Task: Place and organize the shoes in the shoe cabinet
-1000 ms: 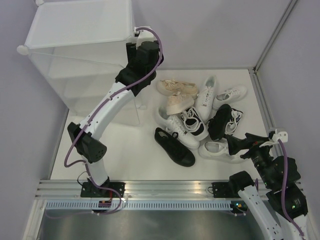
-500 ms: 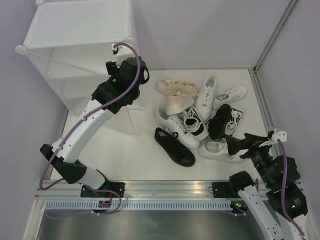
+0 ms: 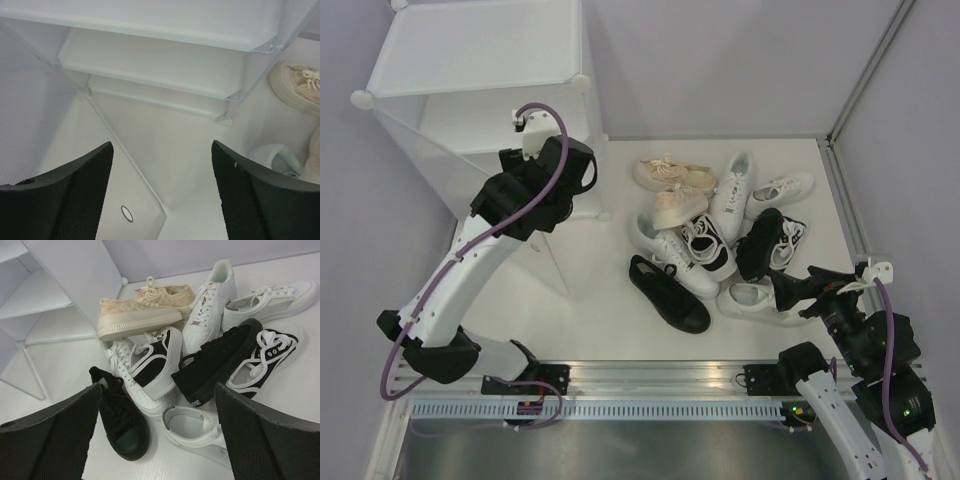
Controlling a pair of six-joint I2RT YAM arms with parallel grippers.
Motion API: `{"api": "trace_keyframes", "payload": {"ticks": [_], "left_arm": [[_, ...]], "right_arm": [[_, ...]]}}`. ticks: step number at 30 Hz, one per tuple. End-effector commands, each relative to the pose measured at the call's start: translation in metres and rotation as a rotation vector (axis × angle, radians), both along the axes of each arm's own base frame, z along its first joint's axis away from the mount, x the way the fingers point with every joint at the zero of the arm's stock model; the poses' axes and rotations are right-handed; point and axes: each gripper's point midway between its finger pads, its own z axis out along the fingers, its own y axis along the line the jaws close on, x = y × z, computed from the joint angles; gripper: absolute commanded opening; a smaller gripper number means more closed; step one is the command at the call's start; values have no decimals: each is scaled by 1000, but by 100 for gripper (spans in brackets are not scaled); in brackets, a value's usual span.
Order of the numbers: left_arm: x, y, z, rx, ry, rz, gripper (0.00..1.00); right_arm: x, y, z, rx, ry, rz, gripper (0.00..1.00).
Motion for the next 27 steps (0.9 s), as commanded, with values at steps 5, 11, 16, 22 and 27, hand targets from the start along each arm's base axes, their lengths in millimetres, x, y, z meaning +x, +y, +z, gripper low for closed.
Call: {"api": "trace_keyframes", "payload": {"ticks": [5, 11, 16, 22, 27], "left_arm": [[-47, 58, 15, 20, 6, 144, 85], [-76, 92, 18, -13, 13, 206, 90], [-94, 112, 18, -27, -2, 233, 92], [-106, 130, 22, -16, -18, 270, 94], [-120, 148, 28, 16, -46, 307, 95]], "right_arm": [[4, 5, 1, -6, -4, 22, 98], [2, 8, 1, -11, -3, 45, 98], [3, 9, 0, -16, 3, 47, 98], [5, 12, -4, -28, 25, 61, 98], [6, 13, -5, -26, 27, 64, 98]]}}
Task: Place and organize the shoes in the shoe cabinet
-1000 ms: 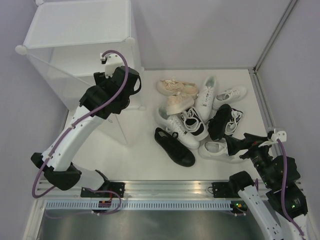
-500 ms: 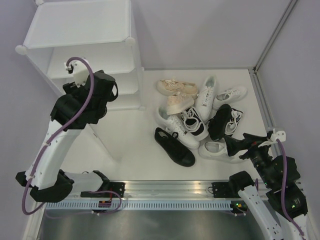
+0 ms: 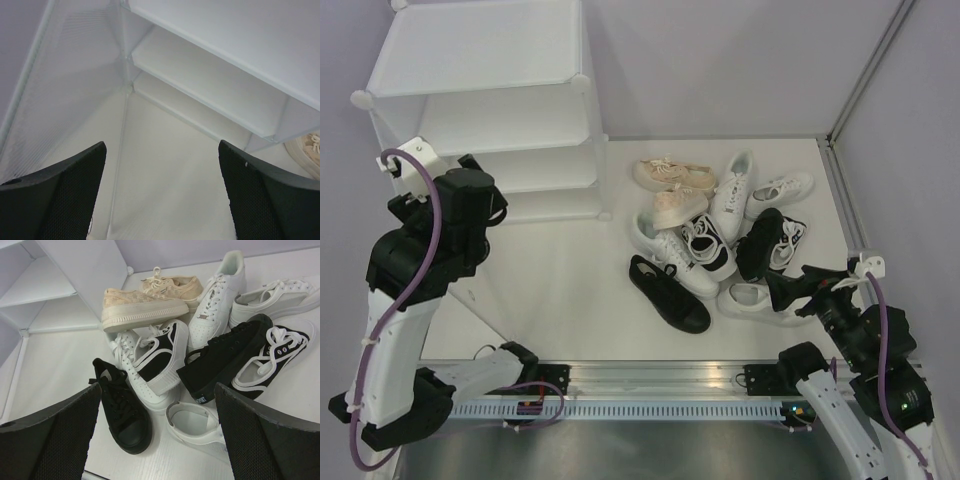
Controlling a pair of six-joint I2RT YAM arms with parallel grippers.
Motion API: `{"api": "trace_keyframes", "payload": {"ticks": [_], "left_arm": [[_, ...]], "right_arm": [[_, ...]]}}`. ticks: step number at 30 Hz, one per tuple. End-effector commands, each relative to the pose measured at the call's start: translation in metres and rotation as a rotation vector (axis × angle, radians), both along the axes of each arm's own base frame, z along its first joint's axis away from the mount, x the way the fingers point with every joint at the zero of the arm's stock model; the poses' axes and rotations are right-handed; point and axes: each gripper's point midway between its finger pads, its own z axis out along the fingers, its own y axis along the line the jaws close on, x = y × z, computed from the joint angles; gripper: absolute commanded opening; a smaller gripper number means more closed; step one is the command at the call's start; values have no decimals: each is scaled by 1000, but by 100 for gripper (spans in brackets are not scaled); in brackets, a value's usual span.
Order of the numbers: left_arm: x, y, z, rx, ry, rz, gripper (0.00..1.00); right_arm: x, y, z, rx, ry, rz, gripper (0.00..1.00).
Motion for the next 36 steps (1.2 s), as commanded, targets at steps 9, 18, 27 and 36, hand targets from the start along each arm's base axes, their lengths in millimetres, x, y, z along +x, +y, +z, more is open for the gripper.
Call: {"api": "trace_keyframes", "payload": {"ticks": [9, 18, 27, 36], "left_arm": [[-55, 61, -12, 206, 157, 152, 100], [-80, 84, -2, 239, 111, 239, 100], [-21, 29, -32, 114, 140, 10, 100], [-11, 35, -47, 168, 178, 81, 100]], "right_arm": [[5, 7, -2, -20, 7, 34, 98], [5, 11, -4, -26, 13, 60, 98], [5, 12, -4, -25, 10, 62, 98], [5, 12, -6, -28, 20, 62, 98]]}}
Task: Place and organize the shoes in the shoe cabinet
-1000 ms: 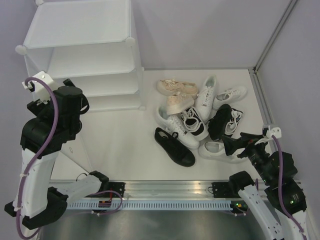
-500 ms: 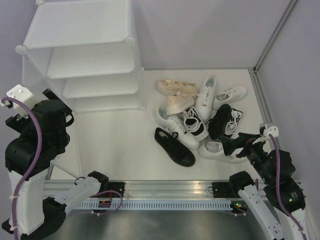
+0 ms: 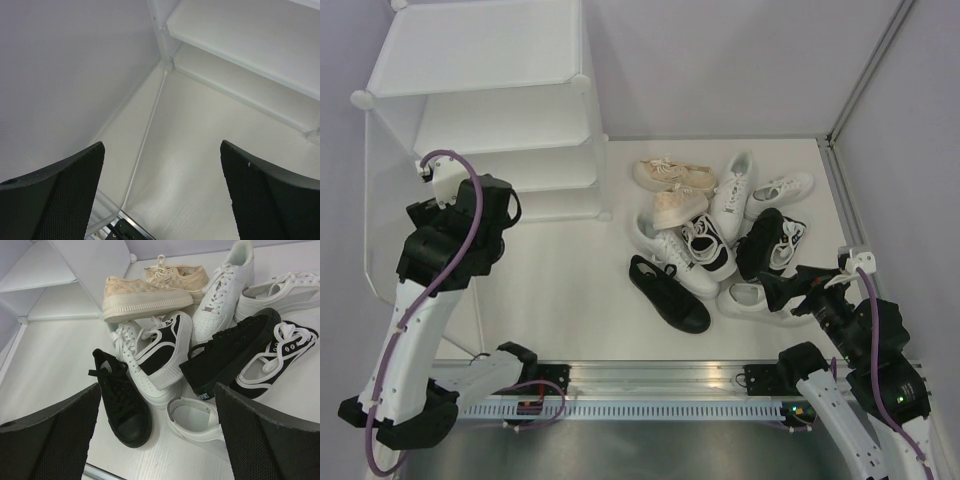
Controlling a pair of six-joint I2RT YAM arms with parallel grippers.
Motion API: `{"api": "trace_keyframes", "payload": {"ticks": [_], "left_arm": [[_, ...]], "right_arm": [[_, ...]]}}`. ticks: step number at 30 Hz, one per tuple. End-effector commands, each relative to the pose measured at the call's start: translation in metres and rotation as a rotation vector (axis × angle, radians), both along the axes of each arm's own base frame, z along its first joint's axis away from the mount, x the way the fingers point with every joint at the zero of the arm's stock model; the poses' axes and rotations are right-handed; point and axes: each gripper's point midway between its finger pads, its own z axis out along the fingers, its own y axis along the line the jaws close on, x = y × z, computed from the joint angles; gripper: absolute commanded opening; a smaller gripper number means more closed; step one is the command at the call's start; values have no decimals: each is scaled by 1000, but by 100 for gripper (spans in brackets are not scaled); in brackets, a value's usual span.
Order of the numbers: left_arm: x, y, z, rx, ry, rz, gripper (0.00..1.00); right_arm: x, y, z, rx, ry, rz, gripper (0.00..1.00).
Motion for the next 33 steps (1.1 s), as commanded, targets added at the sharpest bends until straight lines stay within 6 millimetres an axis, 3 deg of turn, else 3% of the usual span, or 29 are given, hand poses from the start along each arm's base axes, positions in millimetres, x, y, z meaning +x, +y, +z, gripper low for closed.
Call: {"api": "trace_keyframes", "payload": {"ticks": [1, 7, 15, 25, 29, 32, 33], "left_arm": [[-9, 18, 17, 42, -51, 64, 100], [-37, 55, 32, 151, -41, 197, 100], [-56, 90, 41, 253, -46, 322, 100], [-53, 115, 46, 218, -56, 457, 100], [-57, 124, 60, 229, -97, 518, 100], [-52, 121, 70, 192, -154, 478, 100], [-40, 113, 67, 142, -172, 402, 100]], "right_arm": [[3, 4, 3, -3, -10, 21, 98], [3, 6, 2, -6, -3, 28, 98], [5, 10, -2, -19, 21, 47, 98], [7, 16, -8, -34, 56, 79, 98], [9, 19, -11, -42, 77, 91, 98], [11, 22, -14, -53, 96, 103, 98], [12, 24, -14, -53, 99, 107, 98]]}}
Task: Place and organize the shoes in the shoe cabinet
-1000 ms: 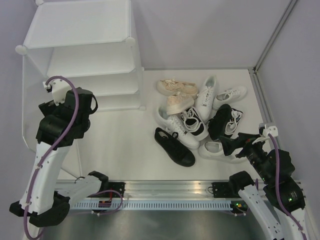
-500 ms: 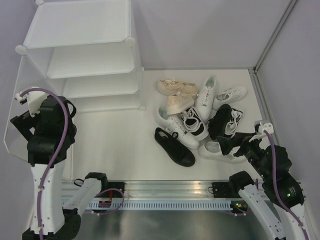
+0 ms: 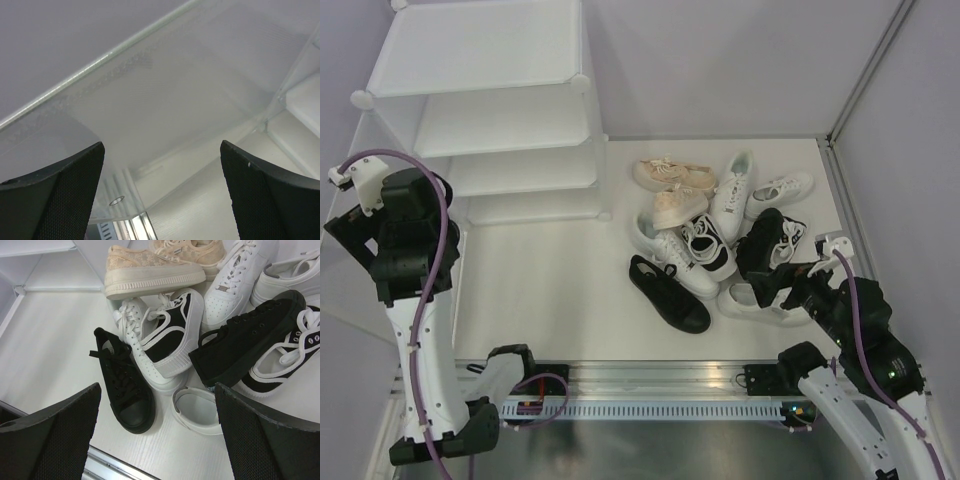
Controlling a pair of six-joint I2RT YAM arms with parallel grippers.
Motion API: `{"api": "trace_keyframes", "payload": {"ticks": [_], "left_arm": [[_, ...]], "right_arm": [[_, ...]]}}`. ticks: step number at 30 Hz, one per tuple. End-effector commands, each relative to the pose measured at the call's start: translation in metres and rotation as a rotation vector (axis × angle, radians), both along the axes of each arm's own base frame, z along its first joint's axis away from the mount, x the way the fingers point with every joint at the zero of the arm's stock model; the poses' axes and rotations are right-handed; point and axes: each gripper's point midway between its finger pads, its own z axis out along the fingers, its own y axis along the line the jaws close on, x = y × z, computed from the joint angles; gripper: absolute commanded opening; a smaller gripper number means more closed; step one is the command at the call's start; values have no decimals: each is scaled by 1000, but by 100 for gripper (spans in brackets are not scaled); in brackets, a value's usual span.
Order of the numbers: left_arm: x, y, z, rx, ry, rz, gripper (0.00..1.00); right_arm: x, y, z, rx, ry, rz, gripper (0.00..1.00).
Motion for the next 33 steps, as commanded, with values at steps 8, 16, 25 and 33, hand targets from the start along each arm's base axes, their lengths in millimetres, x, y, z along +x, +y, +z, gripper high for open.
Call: {"api": "trace_keyframes", "payload": {"ticks": [8, 16, 25, 33], "left_arm": [[52, -104, 9, -298, -228, -694, 100], [39, -218, 22, -534, -269, -1289, 100], [32, -271, -10, -714, -156, -1551, 100], [44, -303, -104, -858, 136, -1587, 100]], "right_arm": [[25, 9, 6, -29, 113, -21, 98], [62, 19, -21, -113, 307, -69, 98], [116, 37, -40, -82, 394, -158, 97], [156, 57, -37, -83, 367, -224, 93]]}}
